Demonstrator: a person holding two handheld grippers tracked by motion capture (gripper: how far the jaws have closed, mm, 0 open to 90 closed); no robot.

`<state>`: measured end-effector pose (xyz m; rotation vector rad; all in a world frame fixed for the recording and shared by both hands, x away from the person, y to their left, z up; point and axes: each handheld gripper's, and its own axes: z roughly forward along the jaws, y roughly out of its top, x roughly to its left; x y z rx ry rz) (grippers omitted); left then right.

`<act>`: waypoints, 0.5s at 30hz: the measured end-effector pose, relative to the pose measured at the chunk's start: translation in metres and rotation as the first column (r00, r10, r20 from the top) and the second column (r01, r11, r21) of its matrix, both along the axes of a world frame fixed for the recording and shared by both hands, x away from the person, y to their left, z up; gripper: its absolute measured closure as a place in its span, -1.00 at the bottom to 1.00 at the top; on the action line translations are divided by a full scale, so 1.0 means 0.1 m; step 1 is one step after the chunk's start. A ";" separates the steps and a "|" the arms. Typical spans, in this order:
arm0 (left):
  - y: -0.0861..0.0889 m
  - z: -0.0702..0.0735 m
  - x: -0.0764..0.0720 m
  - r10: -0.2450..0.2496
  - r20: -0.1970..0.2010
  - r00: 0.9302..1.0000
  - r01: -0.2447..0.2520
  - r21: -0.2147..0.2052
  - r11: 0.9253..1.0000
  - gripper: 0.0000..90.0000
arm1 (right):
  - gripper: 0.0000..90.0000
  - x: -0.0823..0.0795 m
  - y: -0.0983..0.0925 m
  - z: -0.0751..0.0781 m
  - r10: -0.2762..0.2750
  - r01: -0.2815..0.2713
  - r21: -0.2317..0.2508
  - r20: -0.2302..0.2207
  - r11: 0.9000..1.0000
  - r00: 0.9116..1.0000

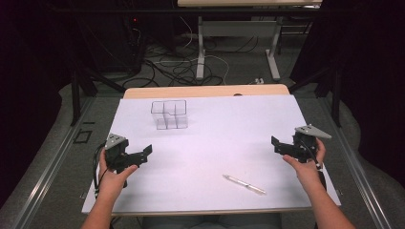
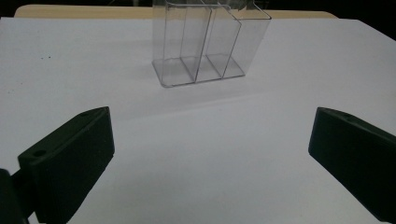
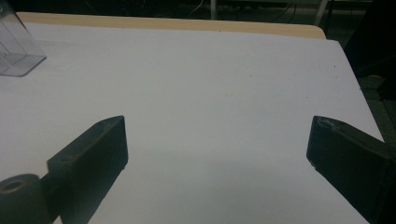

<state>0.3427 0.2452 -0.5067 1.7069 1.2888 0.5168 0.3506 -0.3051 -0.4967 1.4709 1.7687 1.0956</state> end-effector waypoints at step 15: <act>0.06 0.04 0.08 0.059 -0.023 0.998 -0.059 -0.006 0.998 -0.99 | -0.74 0.03 0.06 -0.07 0.014 -0.014 -0.018 0.008 1.000 1.000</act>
